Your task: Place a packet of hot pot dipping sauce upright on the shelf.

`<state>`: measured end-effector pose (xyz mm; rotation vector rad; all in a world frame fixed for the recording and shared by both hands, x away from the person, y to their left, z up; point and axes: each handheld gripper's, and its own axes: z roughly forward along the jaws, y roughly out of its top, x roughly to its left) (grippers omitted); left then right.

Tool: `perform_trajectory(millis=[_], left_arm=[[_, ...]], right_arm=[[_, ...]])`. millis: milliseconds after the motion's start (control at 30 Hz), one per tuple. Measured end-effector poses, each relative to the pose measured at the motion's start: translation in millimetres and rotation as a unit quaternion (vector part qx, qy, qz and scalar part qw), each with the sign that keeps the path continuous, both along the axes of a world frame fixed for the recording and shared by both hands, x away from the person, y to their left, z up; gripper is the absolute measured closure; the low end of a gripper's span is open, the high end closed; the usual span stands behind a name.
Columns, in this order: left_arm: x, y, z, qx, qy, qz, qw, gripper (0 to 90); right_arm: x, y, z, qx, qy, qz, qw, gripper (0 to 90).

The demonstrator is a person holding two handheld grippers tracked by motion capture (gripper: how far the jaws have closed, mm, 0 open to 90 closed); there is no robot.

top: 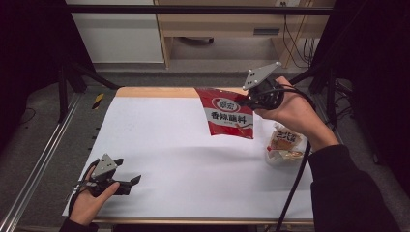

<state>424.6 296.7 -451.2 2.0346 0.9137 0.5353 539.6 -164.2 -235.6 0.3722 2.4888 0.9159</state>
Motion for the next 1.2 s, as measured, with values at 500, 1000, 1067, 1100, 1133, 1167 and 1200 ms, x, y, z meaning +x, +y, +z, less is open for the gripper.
perform_trajectory(millis=[500, 1000, 1067, 1100, 1133, 1167, 1200], left_arm=[[0.3, 0.0, -1.0, 0.006, 0.004, 0.0, 1.0, 8.4], [0.0, -0.5, -0.7, 0.008, 0.004, -0.003, 1.0, 8.5], [0.2, 0.4, -0.3, 0.006, 0.004, -0.002, 1.0, 8.5], [0.2, 0.8, -0.3, 0.006, 0.004, -0.001, 1.0, 8.5], [0.3, 1.0, -0.3, 0.007, 0.005, -0.001, 1.0, 8.5], [0.3, 1.1, -0.3, 0.008, 0.005, -0.001, 1.0, 8.5], [0.3, 0.8, -0.4, 0.007, 0.005, -0.001, 1.0, 8.5]], right_arm=[[13.4, -20.6, 7.4, 0.002, -0.031, -0.021, 0.9993, 89.8], [14.6, -44.1, 8.3, 0.016, -0.05, -0.043, 0.9977, 89.7], [15.3, -46.6, 7.9, 0.016, -0.053, -0.043, 0.9975, 89.7], [15.5, -47.9, 7.7, 0.017, -0.053, -0.046, 0.9974, 89.7], [15.8, -49.8, 7.6, 0.018, -0.053, -0.047, 0.9973, 89.7], [16.2, -51.2, 7.4, 0.018, -0.055, -0.048, 0.9972, 89.7], [16.3, -52.2, 7.3, 0.018, -0.054, -0.05, 0.9971, 89.7]])
